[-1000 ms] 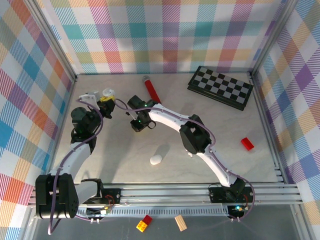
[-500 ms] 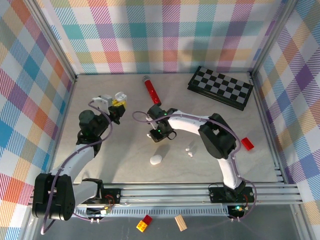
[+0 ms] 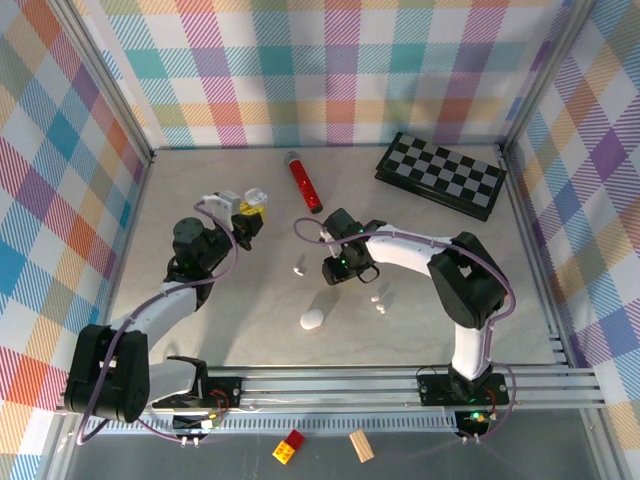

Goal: Insert wireless bluetooth earbuds into charging case

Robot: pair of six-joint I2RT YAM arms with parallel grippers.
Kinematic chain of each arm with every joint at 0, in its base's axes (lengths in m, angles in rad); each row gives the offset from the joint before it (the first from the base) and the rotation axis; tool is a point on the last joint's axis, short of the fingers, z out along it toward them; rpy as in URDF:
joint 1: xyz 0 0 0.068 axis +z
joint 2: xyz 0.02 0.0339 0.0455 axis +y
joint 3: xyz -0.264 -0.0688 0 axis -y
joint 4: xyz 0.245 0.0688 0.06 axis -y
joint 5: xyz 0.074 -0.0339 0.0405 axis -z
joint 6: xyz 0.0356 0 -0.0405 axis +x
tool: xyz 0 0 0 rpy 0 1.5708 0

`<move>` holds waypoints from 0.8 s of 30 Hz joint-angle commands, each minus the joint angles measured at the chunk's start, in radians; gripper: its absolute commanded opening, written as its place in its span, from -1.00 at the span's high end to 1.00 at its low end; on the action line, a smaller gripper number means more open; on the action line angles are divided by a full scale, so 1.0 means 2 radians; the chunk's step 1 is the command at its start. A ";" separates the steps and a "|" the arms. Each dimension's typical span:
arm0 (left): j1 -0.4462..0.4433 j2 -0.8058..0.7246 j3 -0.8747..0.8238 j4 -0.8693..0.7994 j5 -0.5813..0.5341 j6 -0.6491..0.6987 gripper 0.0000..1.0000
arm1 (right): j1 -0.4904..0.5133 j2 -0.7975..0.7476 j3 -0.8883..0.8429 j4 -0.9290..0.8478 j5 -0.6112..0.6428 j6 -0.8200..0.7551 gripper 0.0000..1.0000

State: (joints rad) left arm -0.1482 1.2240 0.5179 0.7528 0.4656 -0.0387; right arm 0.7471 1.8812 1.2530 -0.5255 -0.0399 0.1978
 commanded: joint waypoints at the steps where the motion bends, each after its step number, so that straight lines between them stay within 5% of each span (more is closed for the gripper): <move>1: 0.031 0.007 -0.015 0.076 -0.014 -0.042 0.85 | 0.009 0.012 0.055 -0.007 -0.017 -0.005 0.12; 10: 0.082 -0.009 -0.047 0.084 -0.053 -0.060 0.86 | 0.047 0.116 0.227 -0.142 0.029 -0.021 0.04; 24: 0.114 0.003 -0.055 0.107 -0.009 -0.083 0.87 | 0.078 0.227 0.351 -0.208 0.064 -0.029 0.26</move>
State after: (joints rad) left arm 0.0689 1.2343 0.4164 0.9081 0.4160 -0.1947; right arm 0.9016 2.3173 1.9244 -0.8879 0.0772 0.1596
